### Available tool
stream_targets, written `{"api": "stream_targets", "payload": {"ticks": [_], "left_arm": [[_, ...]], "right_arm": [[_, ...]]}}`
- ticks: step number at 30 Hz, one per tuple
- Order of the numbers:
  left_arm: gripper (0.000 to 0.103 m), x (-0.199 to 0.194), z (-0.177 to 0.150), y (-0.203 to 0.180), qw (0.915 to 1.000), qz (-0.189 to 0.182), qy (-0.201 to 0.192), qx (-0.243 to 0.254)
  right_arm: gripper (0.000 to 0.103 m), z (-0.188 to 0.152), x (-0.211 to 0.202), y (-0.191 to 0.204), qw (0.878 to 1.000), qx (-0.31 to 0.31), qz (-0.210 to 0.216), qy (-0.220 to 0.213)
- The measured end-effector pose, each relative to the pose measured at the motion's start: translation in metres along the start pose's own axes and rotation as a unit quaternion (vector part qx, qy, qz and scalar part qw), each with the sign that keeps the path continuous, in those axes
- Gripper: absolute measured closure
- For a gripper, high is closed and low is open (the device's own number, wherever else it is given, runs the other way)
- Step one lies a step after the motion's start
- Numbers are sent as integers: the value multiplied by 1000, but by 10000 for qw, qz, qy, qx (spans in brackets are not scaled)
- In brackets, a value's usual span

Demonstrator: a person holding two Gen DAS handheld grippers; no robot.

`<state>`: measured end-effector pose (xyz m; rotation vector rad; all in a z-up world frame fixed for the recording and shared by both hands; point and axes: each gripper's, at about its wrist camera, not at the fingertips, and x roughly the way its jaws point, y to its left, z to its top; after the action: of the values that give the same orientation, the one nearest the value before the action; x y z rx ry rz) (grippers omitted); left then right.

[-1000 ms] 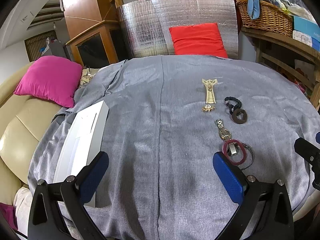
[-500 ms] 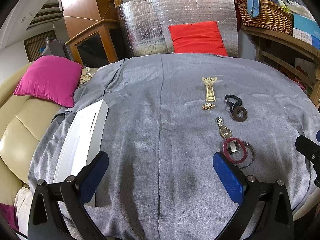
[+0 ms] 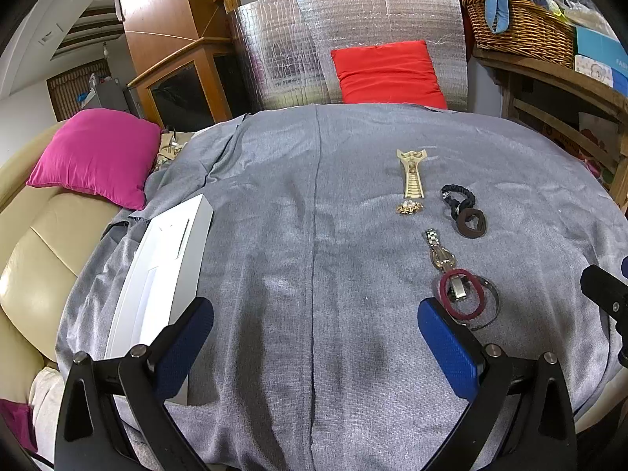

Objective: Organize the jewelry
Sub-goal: 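Reach the right gripper to the dark brown ring and close on it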

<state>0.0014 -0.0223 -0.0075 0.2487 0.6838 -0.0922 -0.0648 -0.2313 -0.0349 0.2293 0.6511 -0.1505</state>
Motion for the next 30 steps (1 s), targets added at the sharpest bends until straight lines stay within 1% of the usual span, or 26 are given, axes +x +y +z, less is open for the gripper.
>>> {"api": "stream_targets", "payload": {"ticks": [6,10,13,17,18,20,22,24,26,28,30], "left_arm": [[0,1,0,1,10000,-7,12,-4],[0,10,4,4,10000,13,71,30],[0,24,8,13,9993,-194,318,-38],[0,38,12,21,9989,-114,448,-91],[0,41,13,22,9988,-106,467,-75],[0,48,15,22,9984,-176,533,-67],[0,54,16,21,9976,-272,631,-66],[0,59,17,20,9969,-337,715,-51],[0,64,19,19,9962,-403,765,-41],[0,66,20,19,9962,-421,766,-33],[0,68,22,18,9964,-425,737,-3]], "right_arm": [[0,1,0,-2,10000,41,37,-1],[0,11,3,-12,9995,277,152,33],[0,23,9,-21,9978,480,424,171],[1,42,34,-29,9917,696,934,547],[2,47,43,-31,9894,775,1048,635],[11,56,60,-34,9839,926,1288,821],[32,65,80,-36,9759,1108,1578,1025],[42,70,98,-35,9707,1222,1714,1161],[44,74,112,-34,9695,1248,1709,1237],[53,77,127,-35,9683,1293,1677,1321],[56,82,142,-33,9677,1281,1655,1403]]}}
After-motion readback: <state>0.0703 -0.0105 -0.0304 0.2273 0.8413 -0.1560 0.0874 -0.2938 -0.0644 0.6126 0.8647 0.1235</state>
